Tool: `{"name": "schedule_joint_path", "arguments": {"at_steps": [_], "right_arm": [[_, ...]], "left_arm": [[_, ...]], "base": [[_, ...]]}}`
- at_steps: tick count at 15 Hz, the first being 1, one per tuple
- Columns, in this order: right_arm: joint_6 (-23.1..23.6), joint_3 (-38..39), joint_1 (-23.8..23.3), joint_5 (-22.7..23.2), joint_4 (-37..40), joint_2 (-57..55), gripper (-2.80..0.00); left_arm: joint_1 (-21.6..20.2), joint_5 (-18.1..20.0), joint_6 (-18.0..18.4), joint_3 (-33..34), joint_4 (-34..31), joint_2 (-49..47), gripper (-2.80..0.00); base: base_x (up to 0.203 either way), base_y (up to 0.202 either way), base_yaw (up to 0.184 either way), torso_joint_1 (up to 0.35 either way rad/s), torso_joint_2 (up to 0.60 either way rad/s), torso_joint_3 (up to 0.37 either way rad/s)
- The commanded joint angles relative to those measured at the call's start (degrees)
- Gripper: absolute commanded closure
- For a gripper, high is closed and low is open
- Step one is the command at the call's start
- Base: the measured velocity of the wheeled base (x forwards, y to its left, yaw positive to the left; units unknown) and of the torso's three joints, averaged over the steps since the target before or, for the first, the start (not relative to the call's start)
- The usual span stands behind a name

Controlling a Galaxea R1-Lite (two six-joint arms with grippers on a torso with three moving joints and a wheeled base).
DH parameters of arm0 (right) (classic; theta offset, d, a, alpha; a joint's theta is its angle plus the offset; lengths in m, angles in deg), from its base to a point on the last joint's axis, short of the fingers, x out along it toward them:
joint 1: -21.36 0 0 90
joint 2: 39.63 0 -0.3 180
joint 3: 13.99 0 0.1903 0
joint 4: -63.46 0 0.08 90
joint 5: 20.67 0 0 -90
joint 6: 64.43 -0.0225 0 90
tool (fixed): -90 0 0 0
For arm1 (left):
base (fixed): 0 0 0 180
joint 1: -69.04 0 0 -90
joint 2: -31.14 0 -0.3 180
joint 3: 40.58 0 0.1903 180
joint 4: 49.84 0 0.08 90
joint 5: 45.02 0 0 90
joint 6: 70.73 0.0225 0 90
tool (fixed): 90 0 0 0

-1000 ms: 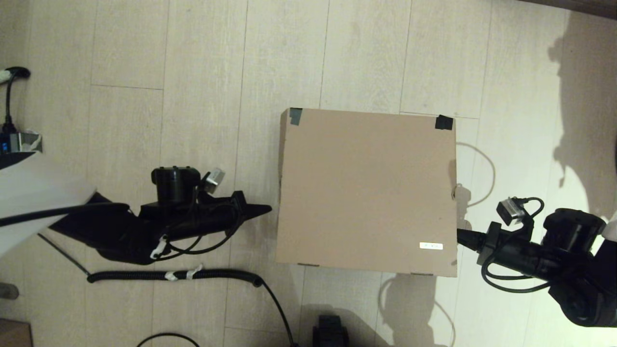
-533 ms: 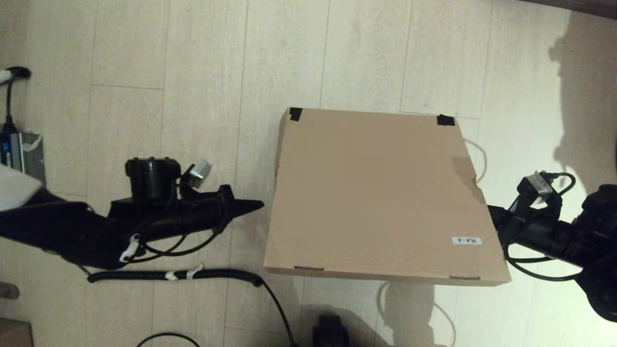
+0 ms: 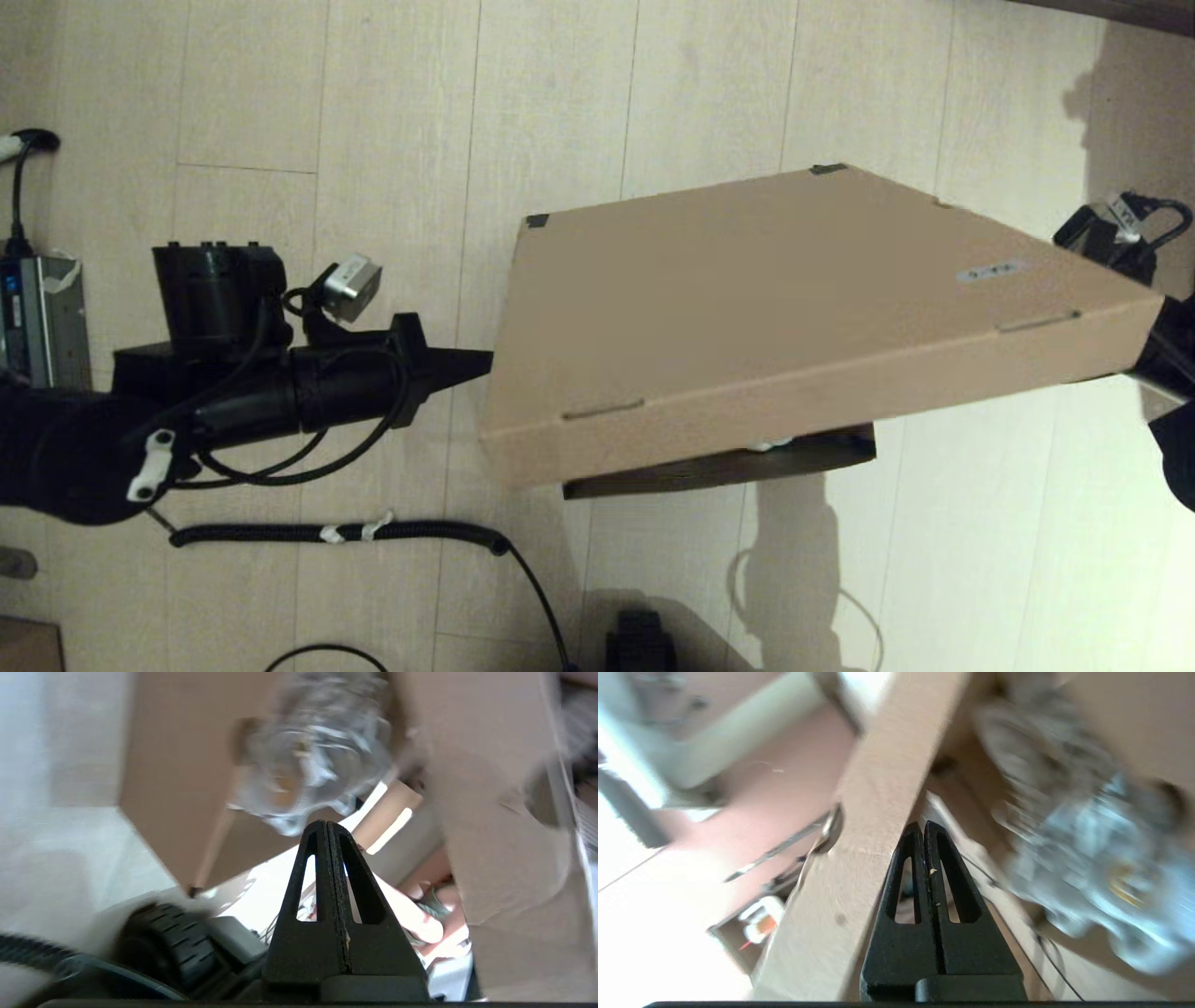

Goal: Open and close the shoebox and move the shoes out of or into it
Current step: Open the shoe box

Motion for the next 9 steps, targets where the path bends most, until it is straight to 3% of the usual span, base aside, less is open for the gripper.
{"name": "schedule_joint_path", "arguments": {"at_steps": [1, 6, 9], "right_arm": [[-2.29, -4.21, -0.02, 0.16, -0.59, 0.69, 0.00], [-4.13, -6.10, -0.02, -1.07, -0.59, 1.27, 0.00], [-3.84, -4.26, -0.22, -0.98, -0.59, 1.19, 0.00]], "left_arm": [[1.84, 0.18, -0.23, -1.02, 0.21, 2.60, 0.00], [8.80, -0.33, -0.63, -4.73, 0.33, 3.31, 0.00], [9.05, -4.72, -0.69, -11.40, 0.82, 0.50, 0.00]], "base": [[0.000, 0.000, 0.000, 0.000, 0.00, 0.000], [0.000, 0.000, 0.000, 0.000, 0.00, 0.000], [0.000, 0.000, 0.000, 0.000, 0.00, 0.000]]}}
